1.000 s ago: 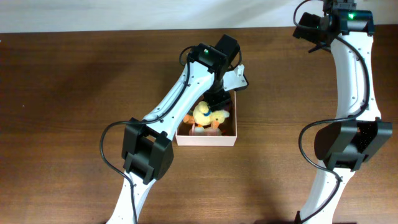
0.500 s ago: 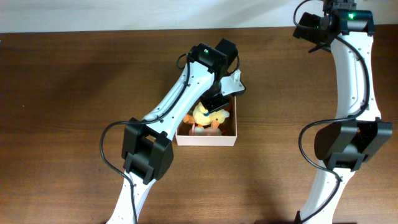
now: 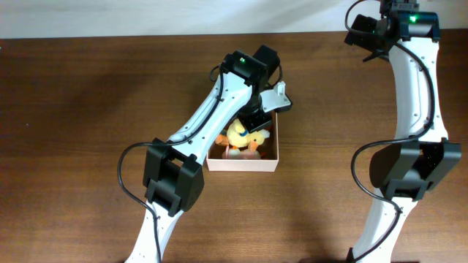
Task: Pack container
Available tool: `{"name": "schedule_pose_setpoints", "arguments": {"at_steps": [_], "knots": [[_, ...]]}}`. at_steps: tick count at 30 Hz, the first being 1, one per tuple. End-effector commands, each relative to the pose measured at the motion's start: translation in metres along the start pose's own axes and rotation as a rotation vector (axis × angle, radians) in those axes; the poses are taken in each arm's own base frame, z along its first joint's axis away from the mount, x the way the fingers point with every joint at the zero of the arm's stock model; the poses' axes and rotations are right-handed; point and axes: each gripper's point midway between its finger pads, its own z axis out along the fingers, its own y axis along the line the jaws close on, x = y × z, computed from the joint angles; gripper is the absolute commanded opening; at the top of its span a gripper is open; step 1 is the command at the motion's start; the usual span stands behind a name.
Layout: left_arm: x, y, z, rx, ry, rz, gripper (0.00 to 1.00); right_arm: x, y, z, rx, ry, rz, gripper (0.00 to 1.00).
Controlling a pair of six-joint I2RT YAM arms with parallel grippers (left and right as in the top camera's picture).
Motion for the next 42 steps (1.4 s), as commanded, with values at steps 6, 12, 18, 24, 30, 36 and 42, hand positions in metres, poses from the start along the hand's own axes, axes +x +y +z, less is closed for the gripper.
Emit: {"name": "schedule_pose_setpoints", "arguments": {"at_steps": [6, 12, 18, 24, 30, 36, 42], "knots": [[0.005, -0.007, 0.018, 0.041, 0.014, -0.014, 0.02, 0.002, 0.003, 0.003, -0.002, 0.007, 0.008, 0.99], [0.010, -0.005, 0.035, 0.047, 0.026, -0.016, 0.02, 0.002, 0.003, 0.003, -0.002, 0.007, 0.008, 0.99], [0.005, -0.002, 0.038, 0.036, 0.008, -0.012, 0.02, 0.002, 0.003, 0.003, -0.002, 0.007, 0.008, 0.99], [0.004, -0.002, 0.036, 0.033, 0.004, -0.011, 0.02, 0.002, 0.003, 0.003, -0.002, 0.007, 0.008, 0.99], [-0.003, 0.007, 0.025, -0.015, -0.016, -0.004, 0.02, 0.002, 0.003, 0.003, -0.002, 0.007, 0.008, 0.99], [-0.020, 0.016, 0.001, -0.075, -0.081, 0.011, 0.02, 0.002, 0.003, 0.003, -0.002, 0.007, 0.008, 0.99], [-0.036, 0.018, -0.032, -0.114, -0.149, 0.025, 0.02, 0.002, 0.003, 0.003, -0.002, 0.007, 0.008, 0.99]]}}
